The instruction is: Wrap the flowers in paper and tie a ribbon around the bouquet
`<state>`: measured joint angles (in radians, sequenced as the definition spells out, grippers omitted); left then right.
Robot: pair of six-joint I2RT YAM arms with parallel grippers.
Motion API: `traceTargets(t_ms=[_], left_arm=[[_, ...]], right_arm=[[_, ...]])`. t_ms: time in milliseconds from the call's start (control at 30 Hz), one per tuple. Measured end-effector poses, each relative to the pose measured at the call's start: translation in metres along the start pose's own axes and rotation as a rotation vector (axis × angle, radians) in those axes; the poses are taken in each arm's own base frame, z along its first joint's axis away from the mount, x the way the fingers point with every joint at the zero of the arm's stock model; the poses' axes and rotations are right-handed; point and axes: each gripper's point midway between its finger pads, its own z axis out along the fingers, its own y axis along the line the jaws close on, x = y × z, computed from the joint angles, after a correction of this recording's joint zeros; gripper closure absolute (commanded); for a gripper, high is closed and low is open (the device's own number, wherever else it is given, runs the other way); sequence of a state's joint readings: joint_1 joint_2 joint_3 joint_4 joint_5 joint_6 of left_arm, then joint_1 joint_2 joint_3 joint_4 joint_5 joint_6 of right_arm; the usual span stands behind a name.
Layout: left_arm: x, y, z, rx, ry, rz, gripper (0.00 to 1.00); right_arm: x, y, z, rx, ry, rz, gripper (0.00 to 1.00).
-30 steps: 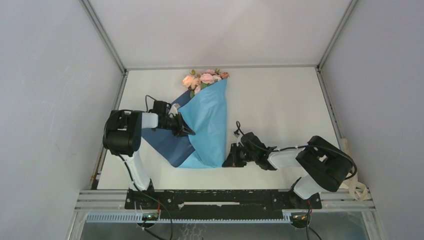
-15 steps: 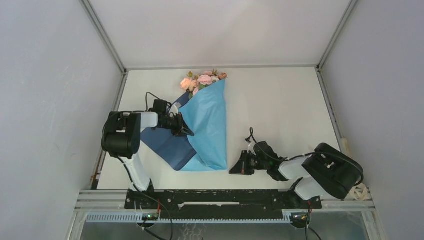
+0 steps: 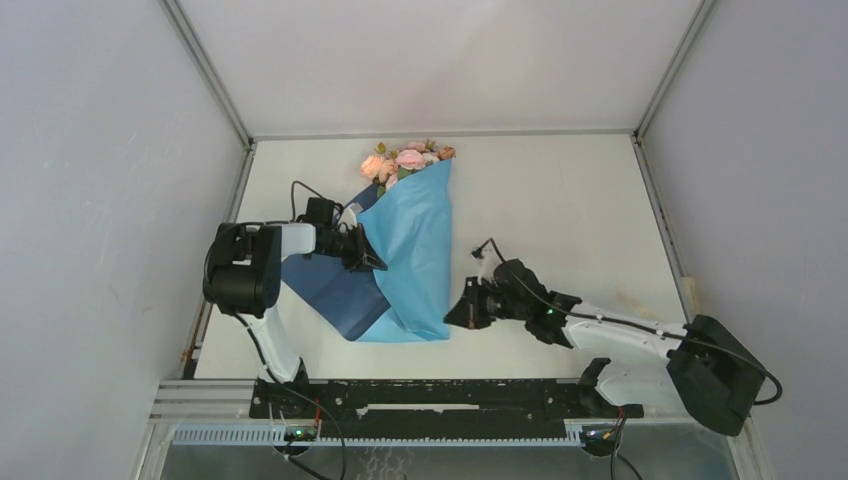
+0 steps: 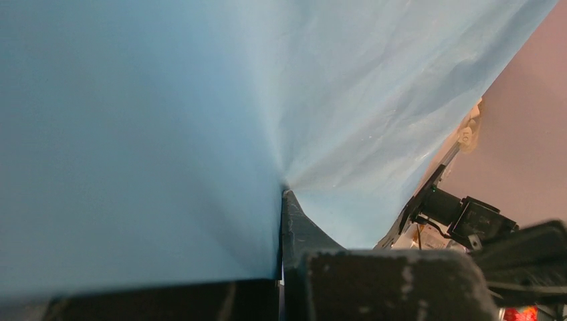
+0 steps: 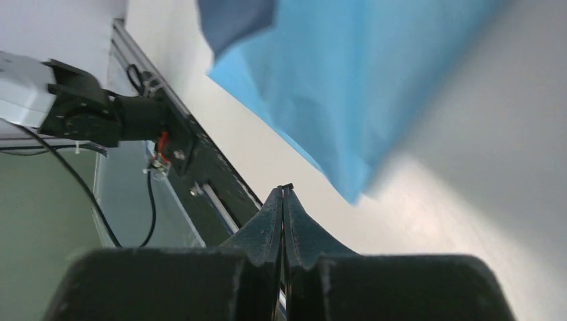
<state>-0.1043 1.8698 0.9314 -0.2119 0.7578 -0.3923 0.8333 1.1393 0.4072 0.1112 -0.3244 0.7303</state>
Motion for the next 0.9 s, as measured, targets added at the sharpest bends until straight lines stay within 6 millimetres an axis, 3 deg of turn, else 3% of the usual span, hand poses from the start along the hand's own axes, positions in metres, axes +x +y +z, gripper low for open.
traceTargets(t_ms=[100, 200, 300, 400, 567, 733, 900], left_arm=[[0.000, 0.000, 0.000, 0.000, 0.001, 0.000, 1.00], [0.000, 0.000, 0.000, 0.000, 0.001, 0.000, 1.00], [0.001, 0.000, 0.000, -0.001, 0.003, -0.002, 1.00], [0.002, 0.000, 0.000, -0.003, 0.005, -0.003, 1.00], [0.003, 0.000, 0.000, -0.007, 0.009, -0.005, 1.00], [0.003, 0.000, 0.000, -0.007, 0.009, -0.004, 1.00], [0.003, 0.000, 0.000, -0.007, 0.011, -0.002, 1.00]], right_arm=[[-0.019, 0.031, 0.016, -0.055, -0.022, -0.094, 0.99], [-0.026, 0.042, 0.047, -0.054, 0.012, -0.151, 1.00], [-0.024, 0.039, 0.074, -0.047, 0.051, -0.181, 1.00], [-0.003, 0.021, 0.090, -0.014, 0.119, -0.184, 1.00], [0.034, 0.001, 0.093, 0.017, 0.211, -0.188, 1.00], [0.043, 0.006, 0.090, 0.003, 0.225, -0.205, 1.00], [0.042, 0.014, 0.070, 0.010, 0.249, -0.236, 1.00]])
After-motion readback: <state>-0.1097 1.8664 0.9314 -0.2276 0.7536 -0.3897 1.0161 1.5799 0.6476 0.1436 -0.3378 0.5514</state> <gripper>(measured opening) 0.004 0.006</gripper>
